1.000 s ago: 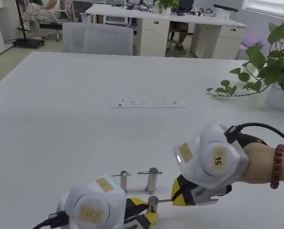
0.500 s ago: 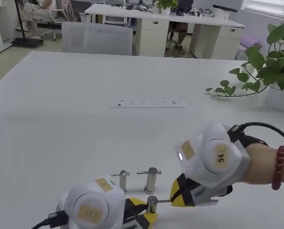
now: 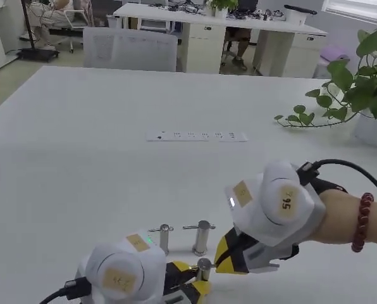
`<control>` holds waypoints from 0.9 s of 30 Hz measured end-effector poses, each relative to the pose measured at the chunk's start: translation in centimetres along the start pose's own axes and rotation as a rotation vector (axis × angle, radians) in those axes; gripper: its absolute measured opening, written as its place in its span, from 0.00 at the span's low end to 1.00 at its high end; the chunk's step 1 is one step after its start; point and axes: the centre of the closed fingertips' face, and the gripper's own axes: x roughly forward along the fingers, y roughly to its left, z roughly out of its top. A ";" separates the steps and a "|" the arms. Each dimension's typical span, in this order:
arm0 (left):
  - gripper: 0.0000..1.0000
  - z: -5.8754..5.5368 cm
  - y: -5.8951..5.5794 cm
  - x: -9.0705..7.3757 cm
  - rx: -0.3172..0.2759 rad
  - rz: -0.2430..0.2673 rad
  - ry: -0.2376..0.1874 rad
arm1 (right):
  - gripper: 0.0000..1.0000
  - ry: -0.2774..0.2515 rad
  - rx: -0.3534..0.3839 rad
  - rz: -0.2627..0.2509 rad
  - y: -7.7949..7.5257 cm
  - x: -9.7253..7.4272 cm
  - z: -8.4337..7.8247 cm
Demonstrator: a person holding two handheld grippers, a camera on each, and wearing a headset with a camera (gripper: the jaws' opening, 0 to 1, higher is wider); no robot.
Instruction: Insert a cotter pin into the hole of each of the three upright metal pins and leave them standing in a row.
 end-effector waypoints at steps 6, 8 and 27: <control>0.12 0.0 0.0 0.0 -0.014 -0.003 -0.004 | 0.05 -0.032 0.045 -0.004 0.0 0.1 0.5; 0.12 0.0 0.0 0.0 -0.015 -0.004 -0.005 | 0.05 -0.037 0.046 -0.006 0.0 0.1 0.4; 0.12 0.0 0.0 0.1 -0.040 -0.007 -0.009 | 0.05 -0.067 0.099 -0.035 -0.1 -0.5 -0.3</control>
